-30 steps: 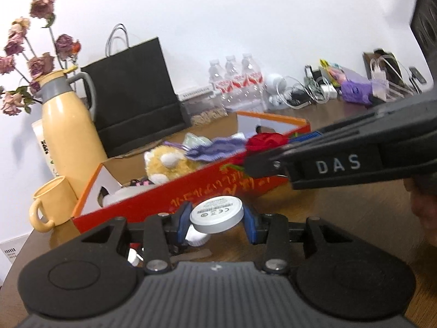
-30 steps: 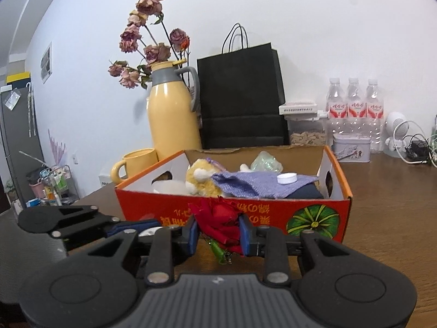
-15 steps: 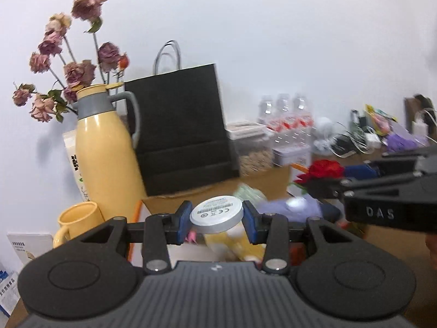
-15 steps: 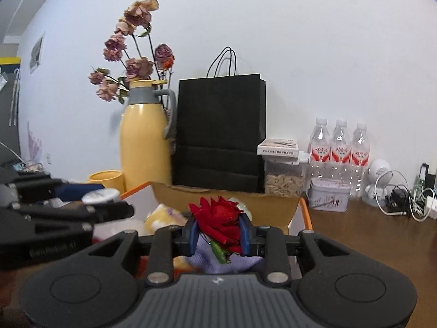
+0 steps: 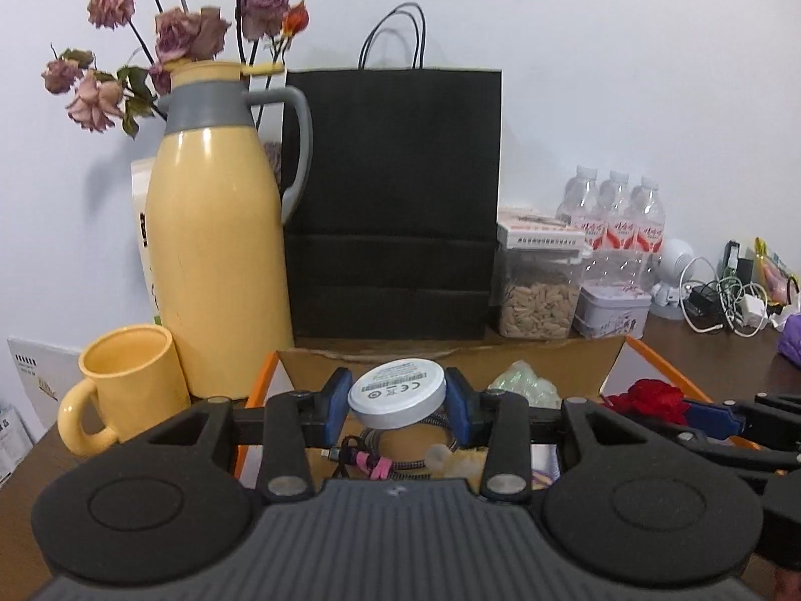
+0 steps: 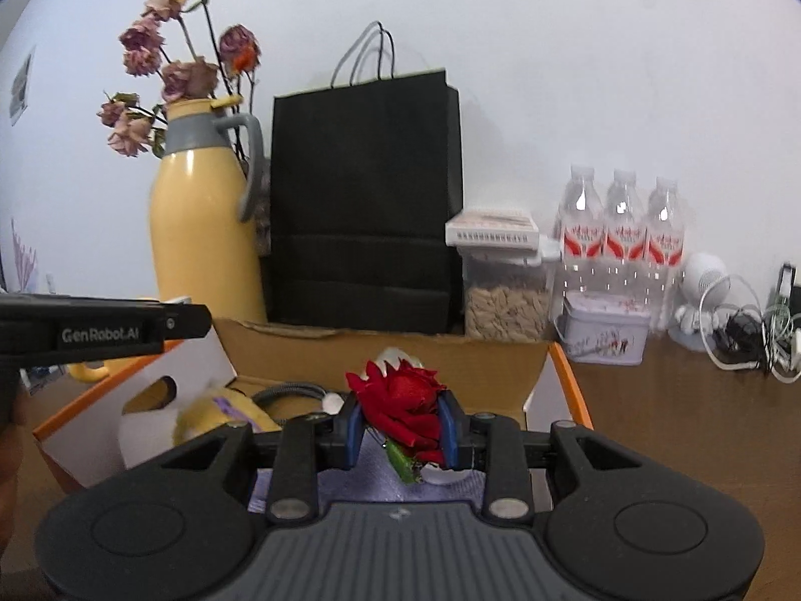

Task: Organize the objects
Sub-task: 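Carry the red rose and white container into the box and open both tools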

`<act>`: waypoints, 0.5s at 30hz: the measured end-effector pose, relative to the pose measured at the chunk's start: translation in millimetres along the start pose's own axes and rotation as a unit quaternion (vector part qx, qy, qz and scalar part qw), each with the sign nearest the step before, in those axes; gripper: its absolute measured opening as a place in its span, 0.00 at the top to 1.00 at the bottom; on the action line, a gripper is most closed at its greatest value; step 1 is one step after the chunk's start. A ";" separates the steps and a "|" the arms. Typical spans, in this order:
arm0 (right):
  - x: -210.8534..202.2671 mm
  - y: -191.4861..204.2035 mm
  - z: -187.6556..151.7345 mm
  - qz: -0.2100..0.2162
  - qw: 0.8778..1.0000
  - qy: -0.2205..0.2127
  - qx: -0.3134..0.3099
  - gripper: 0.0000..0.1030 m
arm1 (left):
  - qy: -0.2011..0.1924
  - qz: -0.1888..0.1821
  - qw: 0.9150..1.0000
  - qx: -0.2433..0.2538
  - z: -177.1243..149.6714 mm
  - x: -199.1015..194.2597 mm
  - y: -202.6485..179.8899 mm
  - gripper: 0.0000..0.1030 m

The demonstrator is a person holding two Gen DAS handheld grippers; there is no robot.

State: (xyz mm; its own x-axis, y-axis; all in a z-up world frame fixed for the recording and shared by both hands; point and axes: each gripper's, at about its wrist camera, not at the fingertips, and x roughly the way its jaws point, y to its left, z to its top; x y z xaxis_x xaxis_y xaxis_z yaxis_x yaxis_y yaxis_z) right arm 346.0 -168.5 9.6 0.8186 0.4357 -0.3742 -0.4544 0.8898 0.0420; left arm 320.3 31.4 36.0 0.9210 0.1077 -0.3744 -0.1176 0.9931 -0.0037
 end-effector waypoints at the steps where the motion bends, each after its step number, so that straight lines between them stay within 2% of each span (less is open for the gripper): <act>1: 1.0 -2.0 -0.5 0.001 1.000 0.003 0.004 0.71 | 0.005 0.002 1.000 -0.001 -1.4 1.9 0.6 0.61; 3: 1.9 -3.9 -1.4 0.001 1.000 0.009 0.006 0.70 | 0.009 0.005 1.000 0.001 -4.5 2.9 0.8 0.55; 4: 1.9 -4.8 -1.8 0.003 1.000 0.012 0.007 0.67 | 0.008 0.007 1.000 0.002 -5.4 2.2 0.7 0.40; 5: 1.1 -5.2 -2.4 0.004 1.000 0.015 0.007 0.64 | 0.006 0.010 1.000 0.002 -5.9 0.7 0.9 0.18; 6: -0.2 -5.4 -3.0 0.005 1.000 0.016 0.006 0.60 | -0.002 0.013 1.000 0.002 -6.7 -2.2 1.0 0.08; 7: -1.3 -5.7 -3.5 0.005 1.000 0.017 0.006 0.46 | -0.012 0.017 1.000 0.002 -6.7 -4.6 1.3 0.00; 8: -2.7 -5.8 -4.2 0.005 1.000 0.019 0.006 0.34 | -0.023 0.022 0.999 0.001 -7.1 -7.8 1.1 0.00; 9: -4.2 -5.4 -4.9 0.005 1.000 0.019 0.006 0.16 | -0.025 0.024 0.999 0.001 -6.2 -9.1 0.9 0.00; 10: -6.0 -5.1 -5.5 0.003 1.000 0.017 0.005 0.04 | -0.023 0.024 0.999 -0.001 -5.2 -9.5 0.5 0.00; 15: -9.5 -2.1 -6.7 0.002 1.000 0.017 0.001 0.00 | -0.026 0.020 0.999 0.002 -4.5 -12.4 -3.5 0.00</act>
State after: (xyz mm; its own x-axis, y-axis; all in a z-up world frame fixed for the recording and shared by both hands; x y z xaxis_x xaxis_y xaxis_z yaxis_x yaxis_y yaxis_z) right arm 336.9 -175.4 6.9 0.8040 0.4349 -0.4056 -0.4578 0.8880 0.0448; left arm 307.7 26.5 36.5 0.9338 0.1490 -0.3253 -0.1530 0.9881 0.0134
